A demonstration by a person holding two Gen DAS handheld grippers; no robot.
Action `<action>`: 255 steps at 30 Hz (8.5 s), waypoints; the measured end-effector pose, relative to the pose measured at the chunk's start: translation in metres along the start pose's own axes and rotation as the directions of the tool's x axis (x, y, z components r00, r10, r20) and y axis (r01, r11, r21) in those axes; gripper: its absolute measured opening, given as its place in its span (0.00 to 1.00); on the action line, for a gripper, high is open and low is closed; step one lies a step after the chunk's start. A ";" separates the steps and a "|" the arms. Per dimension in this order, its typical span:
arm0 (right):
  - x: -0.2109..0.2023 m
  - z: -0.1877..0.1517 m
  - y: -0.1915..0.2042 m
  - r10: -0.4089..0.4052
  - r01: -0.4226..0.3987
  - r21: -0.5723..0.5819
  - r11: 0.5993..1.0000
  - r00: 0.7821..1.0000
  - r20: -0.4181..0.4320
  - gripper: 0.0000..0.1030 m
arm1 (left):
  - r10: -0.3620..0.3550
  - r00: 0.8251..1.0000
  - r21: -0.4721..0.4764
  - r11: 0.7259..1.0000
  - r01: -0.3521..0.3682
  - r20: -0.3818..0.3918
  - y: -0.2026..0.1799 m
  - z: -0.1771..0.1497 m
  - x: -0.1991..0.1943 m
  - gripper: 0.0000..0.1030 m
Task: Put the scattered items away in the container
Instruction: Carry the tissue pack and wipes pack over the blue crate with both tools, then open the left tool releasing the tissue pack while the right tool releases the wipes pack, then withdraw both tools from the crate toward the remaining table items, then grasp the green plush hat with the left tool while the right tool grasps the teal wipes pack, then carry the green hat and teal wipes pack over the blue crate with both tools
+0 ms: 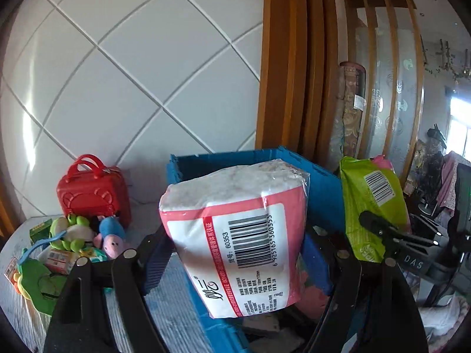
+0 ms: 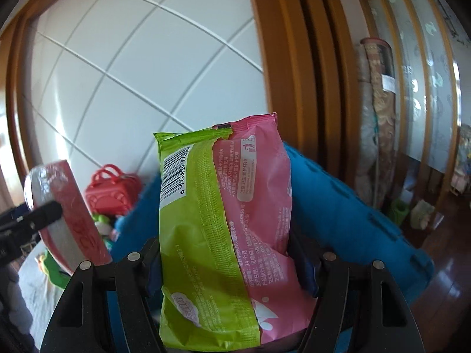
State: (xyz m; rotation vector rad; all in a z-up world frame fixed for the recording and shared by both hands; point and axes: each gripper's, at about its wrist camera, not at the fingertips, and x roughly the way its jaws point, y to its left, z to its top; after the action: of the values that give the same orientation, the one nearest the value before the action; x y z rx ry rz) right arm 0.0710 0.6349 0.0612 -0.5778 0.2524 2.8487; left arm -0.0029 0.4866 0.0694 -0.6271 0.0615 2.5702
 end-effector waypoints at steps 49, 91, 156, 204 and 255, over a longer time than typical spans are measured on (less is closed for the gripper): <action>-0.017 -0.031 -0.054 0.164 -0.170 -0.031 0.985 0.977 -0.139 1.00 | 0.229 0.972 -0.010 0.973 -0.230 -0.053 -0.046 -0.034 -0.047 0.85; 0.002 -0.080 0.341 0.365 -0.404 -0.181 0.896 0.906 -0.214 1.00 | 0.572 0.788 -0.397 0.685 -0.611 -0.227 0.409 -0.176 -0.205 0.85; 0.401 -0.251 0.498 0.250 -0.400 -0.072 0.914 0.691 -0.678 1.00 | 0.335 0.716 -0.282 0.754 -0.594 -0.613 0.587 -0.261 0.160 0.52; 0.106 -0.129 0.430 0.467 -0.549 -0.077 0.832 0.769 -0.436 0.29 | 0.433 0.878 -0.156 0.871 -0.466 -0.203 0.381 -0.131 -0.087 0.14; 0.079 -0.025 -0.038 0.154 -0.160 -0.020 0.987 0.972 -0.179 0.29 | 0.208 0.955 0.104 0.976 -0.190 -0.211 -0.038 0.000 0.065 0.15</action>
State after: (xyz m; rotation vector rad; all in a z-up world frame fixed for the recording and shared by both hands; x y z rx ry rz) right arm 0.0187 0.6806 0.0019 -0.8563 0.2915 2.9606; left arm -0.0348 0.5489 0.0432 -0.9150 0.3199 2.6609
